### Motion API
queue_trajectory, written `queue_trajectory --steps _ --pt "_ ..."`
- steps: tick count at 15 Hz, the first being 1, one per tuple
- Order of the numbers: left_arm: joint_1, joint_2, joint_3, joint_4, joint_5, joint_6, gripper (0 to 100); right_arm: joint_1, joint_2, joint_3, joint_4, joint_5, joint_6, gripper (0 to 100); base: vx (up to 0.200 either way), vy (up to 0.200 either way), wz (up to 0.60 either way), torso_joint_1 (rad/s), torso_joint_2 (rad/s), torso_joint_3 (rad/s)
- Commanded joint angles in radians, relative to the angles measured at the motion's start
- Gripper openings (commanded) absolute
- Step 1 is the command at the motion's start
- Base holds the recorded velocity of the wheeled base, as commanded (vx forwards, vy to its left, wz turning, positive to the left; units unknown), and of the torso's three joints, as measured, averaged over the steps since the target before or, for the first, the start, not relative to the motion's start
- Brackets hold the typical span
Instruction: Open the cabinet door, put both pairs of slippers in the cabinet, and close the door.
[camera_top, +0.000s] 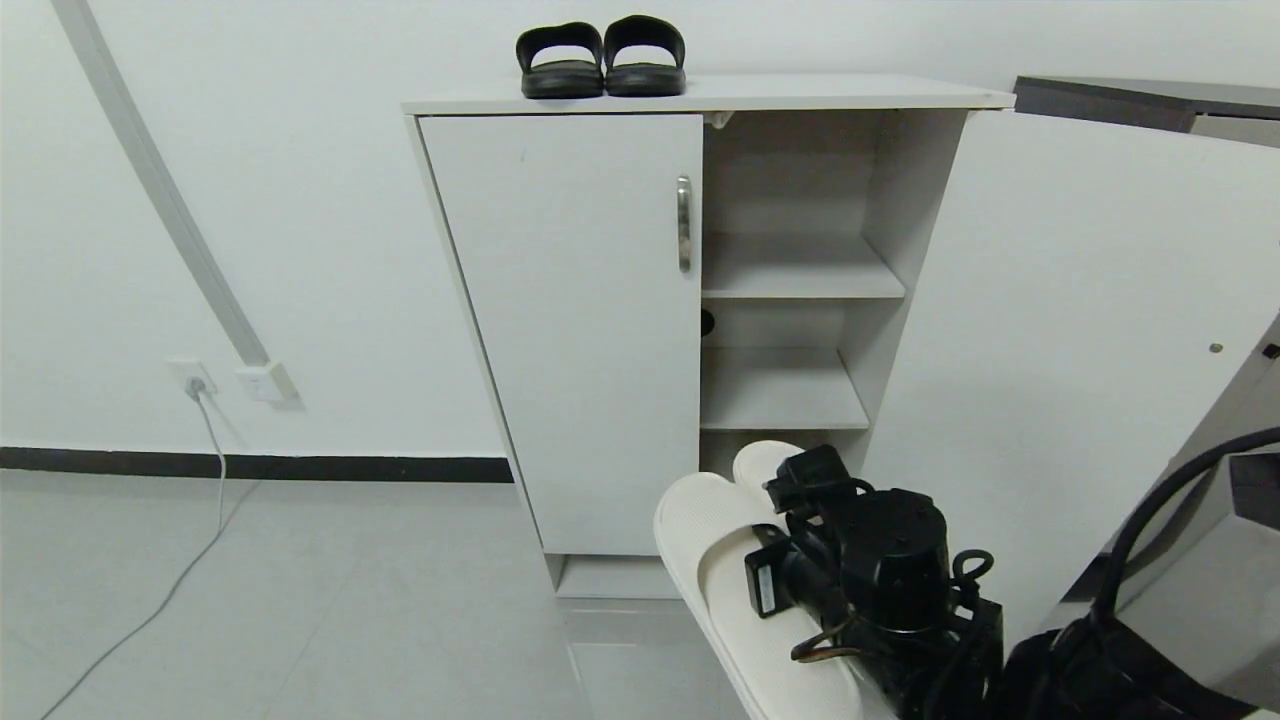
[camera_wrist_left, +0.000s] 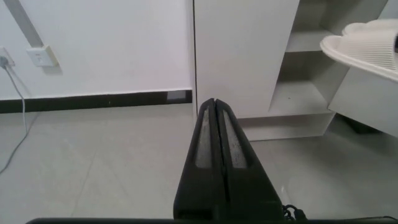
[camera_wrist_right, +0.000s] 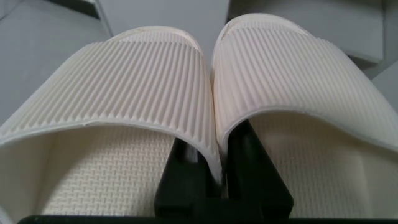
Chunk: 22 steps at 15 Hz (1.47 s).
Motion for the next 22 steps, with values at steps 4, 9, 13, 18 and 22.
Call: queue_trajectory --steps 4,9,13,18,22 --pt "0.0 0.003 0.0 0.0 0.0 0.001 0 -0.01 0.117 -0.179 0.071 -0.151 0.081 0 0.0 0.0 0.0 0.0 0.0 0.0" --pt "0.0 0.003 0.0 0.0 0.0 0.001 0 -0.033 0.125 -0.216 0.112 -0.188 0.113 0 0.0 -0.2 0.0 0.0 0.0 0.001" --pt "0.0 0.003 0.0 0.0 0.0 0.001 0 -0.055 0.151 -0.221 0.107 -0.211 0.113 0 0.0 -0.15 0.0 -0.001 0.0 -0.001" --pt "0.0 0.003 0.0 0.0 0.003 -0.002 0 -0.052 0.184 -0.263 0.092 -0.2 0.112 0 0.0 0.0 0.0 0.0 0.0 0.0" --pt "0.0 0.003 0.0 0.0 0.003 -0.002 0 -0.059 0.21 -0.29 0.092 -0.195 0.112 0 0.0 0.0 0.0 0.0 0.0 0.0"
